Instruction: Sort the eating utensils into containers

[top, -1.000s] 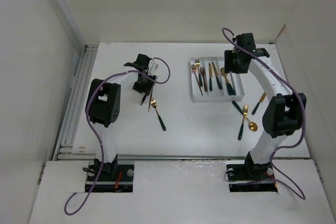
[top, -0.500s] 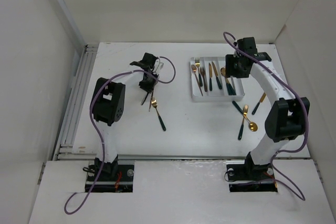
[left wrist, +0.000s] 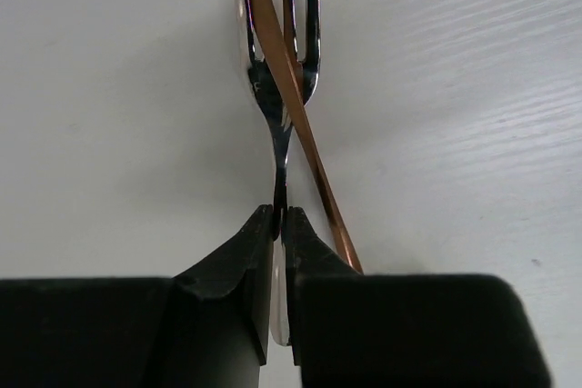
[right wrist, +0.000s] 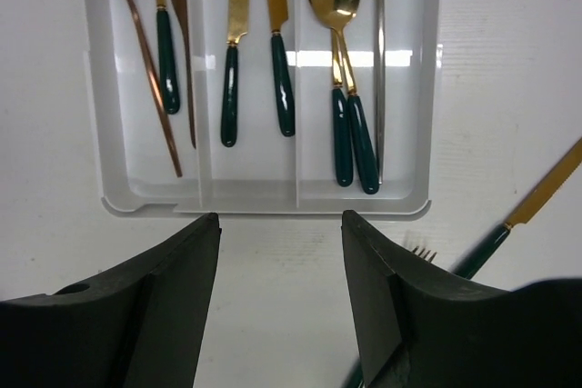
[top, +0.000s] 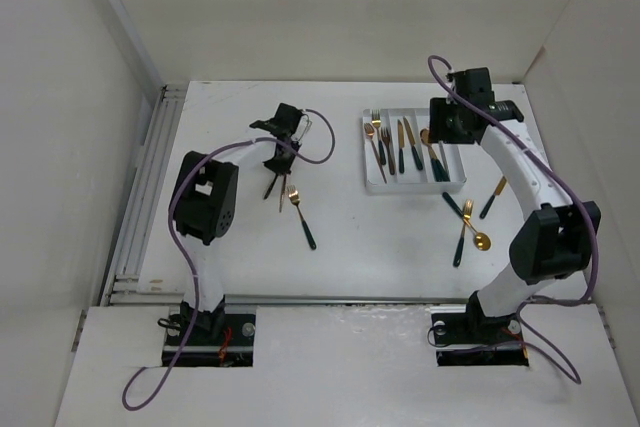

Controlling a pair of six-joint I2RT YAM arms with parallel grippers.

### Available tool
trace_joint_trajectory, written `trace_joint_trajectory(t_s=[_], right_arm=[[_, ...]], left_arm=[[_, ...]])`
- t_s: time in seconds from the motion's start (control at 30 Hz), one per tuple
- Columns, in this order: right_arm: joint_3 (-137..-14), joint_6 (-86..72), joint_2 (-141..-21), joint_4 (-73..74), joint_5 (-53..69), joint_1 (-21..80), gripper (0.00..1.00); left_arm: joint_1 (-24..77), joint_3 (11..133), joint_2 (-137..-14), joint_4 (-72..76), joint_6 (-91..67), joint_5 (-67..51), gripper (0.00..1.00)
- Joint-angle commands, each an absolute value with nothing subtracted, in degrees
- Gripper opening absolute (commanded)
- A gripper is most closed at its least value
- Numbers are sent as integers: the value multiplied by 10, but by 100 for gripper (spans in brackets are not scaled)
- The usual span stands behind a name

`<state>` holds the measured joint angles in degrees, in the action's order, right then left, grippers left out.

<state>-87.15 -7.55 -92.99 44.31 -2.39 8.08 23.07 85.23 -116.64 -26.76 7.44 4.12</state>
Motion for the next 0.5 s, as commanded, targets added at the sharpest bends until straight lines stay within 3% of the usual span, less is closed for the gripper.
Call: trace_joint_trajectory(t_s=[0.0,0.27,0.47], right_arm=[[-865,-87,-896,425,-37,111,62],[-846,-98,-876,398,-30,124,62],[-840,-98,-871,398,-30,129,62]], left_arm=[[249,842,-1072,-223,105,182,0],[288,808,-1072,-157,200,404,0],[320,784,-1066,-62,279,489,0]])
